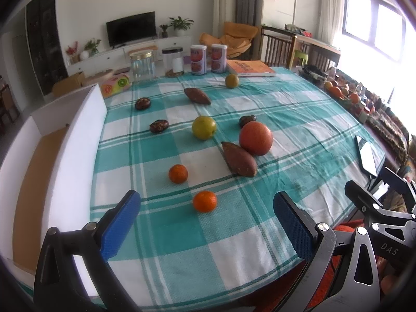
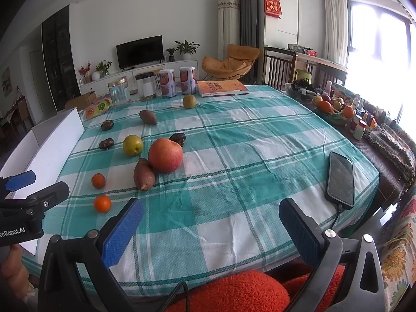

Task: Organize fruits

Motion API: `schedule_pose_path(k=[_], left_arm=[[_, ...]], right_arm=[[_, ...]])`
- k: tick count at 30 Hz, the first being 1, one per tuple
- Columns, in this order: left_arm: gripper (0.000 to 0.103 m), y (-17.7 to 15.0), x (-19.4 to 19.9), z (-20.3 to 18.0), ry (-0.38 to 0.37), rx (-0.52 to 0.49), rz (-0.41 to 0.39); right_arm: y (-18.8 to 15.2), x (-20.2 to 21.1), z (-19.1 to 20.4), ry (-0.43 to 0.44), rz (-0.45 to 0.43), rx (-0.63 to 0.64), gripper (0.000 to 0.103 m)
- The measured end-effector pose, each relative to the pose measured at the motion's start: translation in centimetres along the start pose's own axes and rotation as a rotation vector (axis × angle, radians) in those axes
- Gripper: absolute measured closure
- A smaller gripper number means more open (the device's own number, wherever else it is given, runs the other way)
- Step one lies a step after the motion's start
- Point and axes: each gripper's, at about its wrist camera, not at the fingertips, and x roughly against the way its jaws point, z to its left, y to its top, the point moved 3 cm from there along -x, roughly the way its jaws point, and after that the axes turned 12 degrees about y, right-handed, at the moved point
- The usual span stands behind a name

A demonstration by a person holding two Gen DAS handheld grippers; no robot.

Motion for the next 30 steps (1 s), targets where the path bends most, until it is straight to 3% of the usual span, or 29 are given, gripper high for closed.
schedule_pose_path(k=[30], left_arm=[[0.001, -0.68, -0.01, -0.15, -0.010, 0.010, 0.008]], right_arm=[[-0.16, -0.28, 0.11, 0.006, 0.010, 0.000, 0.000]])
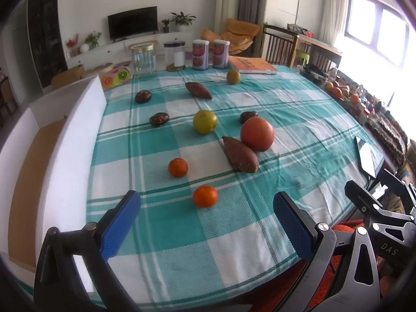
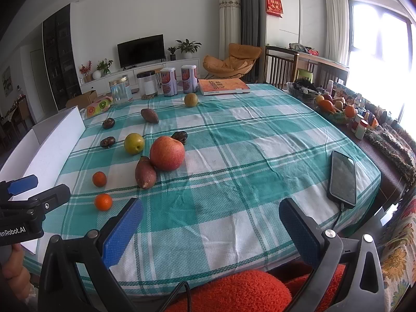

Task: Organize fruits

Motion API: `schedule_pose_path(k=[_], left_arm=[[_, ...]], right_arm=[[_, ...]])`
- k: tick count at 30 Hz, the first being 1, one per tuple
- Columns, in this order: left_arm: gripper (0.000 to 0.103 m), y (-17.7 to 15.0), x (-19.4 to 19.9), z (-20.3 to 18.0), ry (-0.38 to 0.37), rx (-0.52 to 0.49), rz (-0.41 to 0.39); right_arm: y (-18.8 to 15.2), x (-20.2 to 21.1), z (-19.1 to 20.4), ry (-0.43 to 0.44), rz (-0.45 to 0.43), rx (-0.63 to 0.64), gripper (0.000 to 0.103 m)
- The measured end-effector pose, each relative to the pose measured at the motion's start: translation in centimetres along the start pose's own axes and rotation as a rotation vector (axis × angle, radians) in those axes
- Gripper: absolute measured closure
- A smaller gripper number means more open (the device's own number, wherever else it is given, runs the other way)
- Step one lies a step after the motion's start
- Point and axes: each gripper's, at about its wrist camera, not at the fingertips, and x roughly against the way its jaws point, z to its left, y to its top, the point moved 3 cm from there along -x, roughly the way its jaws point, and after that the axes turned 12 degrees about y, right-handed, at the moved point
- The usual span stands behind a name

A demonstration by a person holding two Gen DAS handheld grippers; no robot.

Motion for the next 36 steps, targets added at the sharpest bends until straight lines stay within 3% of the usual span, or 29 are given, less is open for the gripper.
schedule_pose_path(k=[19, 22, 29, 36], left_arm=[[0.001, -0.4, 0.1, -0.1, -0.002, 0.022, 0.027], [0.001, -0.4, -0.6, 1.4, -0.003, 0.049, 0.029], [0.001, -1.2, -3.5, 2.4, -0.019, 0.071, 0.116], [0.001, -3.6, -9.0, 2.4, 0.050, 0.035, 0.229]], right_arm=[[-0.3, -0.4, -0.1, 0.003, 0.008, -0.008, 0.000], [-0.3, -0.3, -0.4, -0.001, 0.008, -0.017, 0.000], [-0.7, -1.4, -0.4, 0.010, 0.043, -0.032, 0.000], [-1.7, -3.1, -1.0, 0.039, 0.098, -0.082, 0.000]])
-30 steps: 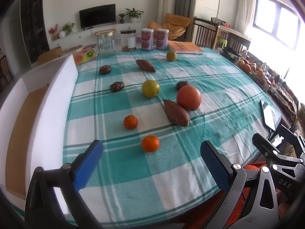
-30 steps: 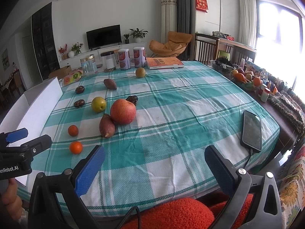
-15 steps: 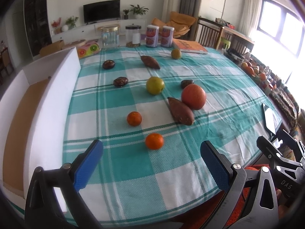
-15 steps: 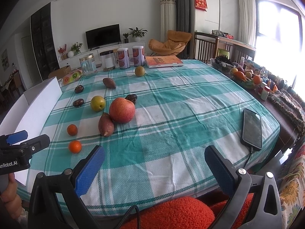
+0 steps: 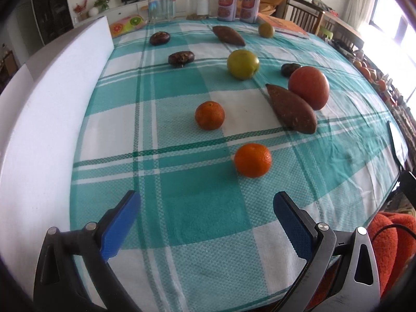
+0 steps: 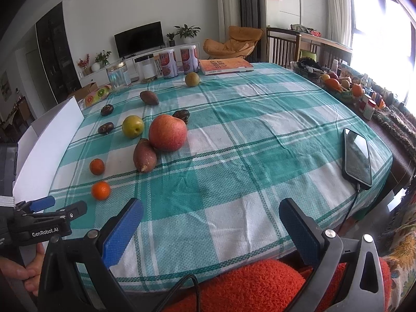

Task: Organize fruits
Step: 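Grasp the near orange with the left tool while the right tool grasps the sweet potato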

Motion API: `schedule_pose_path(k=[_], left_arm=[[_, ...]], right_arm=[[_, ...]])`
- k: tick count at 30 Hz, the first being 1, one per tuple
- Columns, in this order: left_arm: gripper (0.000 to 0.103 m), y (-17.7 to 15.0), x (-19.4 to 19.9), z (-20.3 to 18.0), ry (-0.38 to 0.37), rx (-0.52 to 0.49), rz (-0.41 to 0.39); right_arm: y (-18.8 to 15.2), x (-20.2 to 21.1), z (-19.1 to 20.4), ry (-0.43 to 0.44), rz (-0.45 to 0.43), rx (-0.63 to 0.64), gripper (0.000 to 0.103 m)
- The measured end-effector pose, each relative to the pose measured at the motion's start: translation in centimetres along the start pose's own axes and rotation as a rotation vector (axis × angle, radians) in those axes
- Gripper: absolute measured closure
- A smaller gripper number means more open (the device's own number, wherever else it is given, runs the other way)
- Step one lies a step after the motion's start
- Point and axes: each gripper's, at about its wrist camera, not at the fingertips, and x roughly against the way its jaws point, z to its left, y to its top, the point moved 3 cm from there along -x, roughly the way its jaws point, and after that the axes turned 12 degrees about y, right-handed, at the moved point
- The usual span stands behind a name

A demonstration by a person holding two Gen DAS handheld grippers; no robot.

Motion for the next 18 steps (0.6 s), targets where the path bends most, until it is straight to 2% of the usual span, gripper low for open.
schedule_pose_path(k=[4, 8, 11, 15, 18], left_arm=[[0.001, -0.7, -1.9, 0.1, 0.028, -0.008, 0.049], [0.000, -0.9, -1.9, 0.2, 0.041, -0.001, 0.033], [0.000, -1.0, -1.9, 0.3, 0.038, -0.006, 0.016], [0.000, -0.8, -2.0, 0.6, 0.019, -0.014, -0.027], [0.001, -0.4, -2.0, 0.8, 0.020, -0.023, 0.021]], right_arm=[[0.2, -1.2, -0.8, 0.015, 0.024, -0.048, 0.000], [1.4, -3.7, -0.8, 0.042, 0.049, -0.081, 0.000], [2.3, -6.4, -1.3, 0.032, 0.068, -0.088, 0.000], [2.7, -9.1, -3.0, 0.029, 0.117, -0.170, 0.000], [2.2, -8.9, -4.3, 0.045, 0.102, -0.237, 0.000]])
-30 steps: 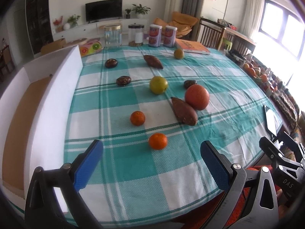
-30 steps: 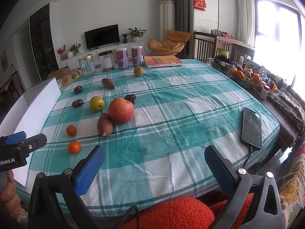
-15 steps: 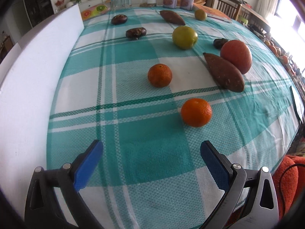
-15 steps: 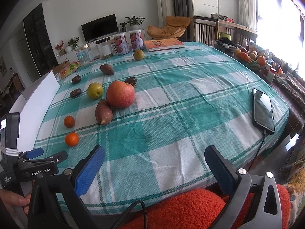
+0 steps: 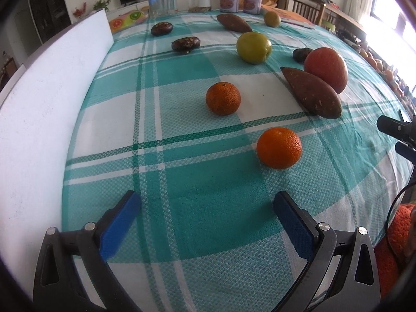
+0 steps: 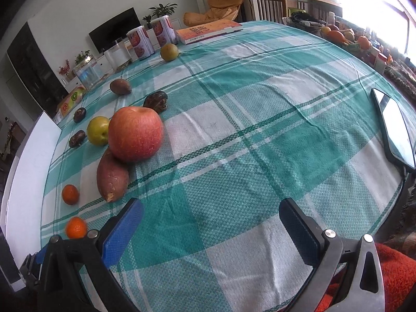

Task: Organize fruits
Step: 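Grasp the near orange with the left tool while the right tool grasps the sweet potato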

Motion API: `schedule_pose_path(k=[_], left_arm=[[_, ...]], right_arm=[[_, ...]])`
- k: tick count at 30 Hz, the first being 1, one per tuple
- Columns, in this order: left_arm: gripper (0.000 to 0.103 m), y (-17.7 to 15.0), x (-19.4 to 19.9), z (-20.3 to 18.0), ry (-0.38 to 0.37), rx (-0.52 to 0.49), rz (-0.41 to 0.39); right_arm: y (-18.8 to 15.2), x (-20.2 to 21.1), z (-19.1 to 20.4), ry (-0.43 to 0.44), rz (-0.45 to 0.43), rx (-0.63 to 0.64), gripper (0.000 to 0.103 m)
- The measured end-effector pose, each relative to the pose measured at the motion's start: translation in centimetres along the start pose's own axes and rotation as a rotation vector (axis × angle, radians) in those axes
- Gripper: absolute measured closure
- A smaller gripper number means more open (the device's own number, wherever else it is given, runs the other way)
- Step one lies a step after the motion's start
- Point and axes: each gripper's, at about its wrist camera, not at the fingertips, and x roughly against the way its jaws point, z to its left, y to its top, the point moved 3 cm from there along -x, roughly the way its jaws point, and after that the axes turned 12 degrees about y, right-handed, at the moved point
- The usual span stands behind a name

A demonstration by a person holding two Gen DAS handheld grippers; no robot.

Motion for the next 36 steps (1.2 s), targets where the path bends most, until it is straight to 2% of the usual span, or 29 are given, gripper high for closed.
schedule_pose_path(k=[1, 4, 7, 9, 10, 11, 13, 14, 15, 17, 20, 21, 22, 23, 24, 28, 30, 32, 34, 36], left_arm=[[0.001, 0.3, 0.1, -0.1, -0.007, 0.004, 0.018], [0.002, 1.8, 1.1, -1.0, -0.105, 0.005, -0.025], [0.004, 3.2, 1.7, -2.9, -0.158, -0.024, -0.051], [0.021, 3.7, 1.6, -4.3, -0.152, -0.060, -0.067], [0.038, 3.9, 1.3, -4.9, -0.149, -0.081, -0.060], [0.047, 3.9, 0.9, -5.5, -0.153, -0.097, -0.047], [0.051, 3.7, 0.4, -6.0, -0.146, -0.103, -0.041], [0.063, 3.7, 0.7, -6.0, -0.134, -0.107, -0.059], [0.069, 3.6, 0.9, -5.7, -0.127, -0.111, -0.070], [0.069, 3.1, 1.3, -4.7, -0.178, -0.086, -0.064], [0.069, 2.4, 2.0, -2.6, -0.199, -0.064, -0.064], [0.069, 2.1, 2.2, -1.9, -0.203, -0.057, -0.061], [0.069, 1.8, 2.4, -1.3, -0.206, -0.049, -0.056], [0.069, 1.5, 2.5, -0.7, -0.206, -0.040, -0.051], [0.069, 1.2, 2.5, -0.1, -0.207, -0.031, -0.047], [0.069, 0.6, 2.9, 2.0, -0.213, 0.011, -0.042], [0.069, 0.4, 3.0, 2.5, -0.214, 0.020, -0.045], [0.069, 0.1, 2.9, 2.8, -0.222, 0.024, -0.042], [0.069, -0.1, 2.9, 3.0, -0.234, 0.028, -0.034], [0.069, -0.2, 3.1, 3.2, -0.246, 0.029, -0.037]], right_arm=[[0.0, 0.3, -0.4, 0.013, -0.011, -0.020, 0.000], [-0.1, 1.3, -1.6, 0.031, -0.047, -0.074, 0.000], [-0.1, 1.3, -2.6, 0.056, -0.056, -0.126, 0.000], [-0.1, 1.1, -2.8, 0.062, -0.055, -0.138, 0.000], [0.0, 1.2, -2.8, 0.065, -0.057, -0.136, 0.000], [-0.1, 1.2, -2.7, 0.069, -0.060, -0.130, 0.000], [0.0, 1.3, -2.5, 0.085, -0.063, -0.116, 0.000], [0.0, 1.3, -2.2, 0.100, -0.060, -0.103, 0.000], [0.0, 1.2, -1.9, 0.118, -0.051, -0.084, 0.000], [0.1, 0.8, -0.3, 0.185, -0.008, -0.014, 0.000], [0.2, -0.6, 2.6, 0.314, 0.086, 0.048, 0.001], [0.5, -1.4, 3.4, 0.354, 0.122, 0.047, 0.003], [0.8, -2.2, 4.2, 0.376, 0.157, 0.043, 0.014], [1.3, -3.1, 5.0, 0.380, 0.183, 0.045, 0.028], [1.8, -3.9, 5.8, 0.371, 0.200, 0.055, 0.032], [3.0, -7.5, 7.7, 0.300, 0.260, 0.070, 0.035], [2.8, -8.9, 8.4, 0.282, 0.296, 0.070, 0.049], [2.5, -9.1, 8.9, 0.265, 0.282, 0.095, 0.061], [1.8, -8.6, 9.2, 0.247, 0.299, 0.108, 0.061], [0.4, -7.5, 9.3, 0.279, 0.348, 0.101, 0.061]])
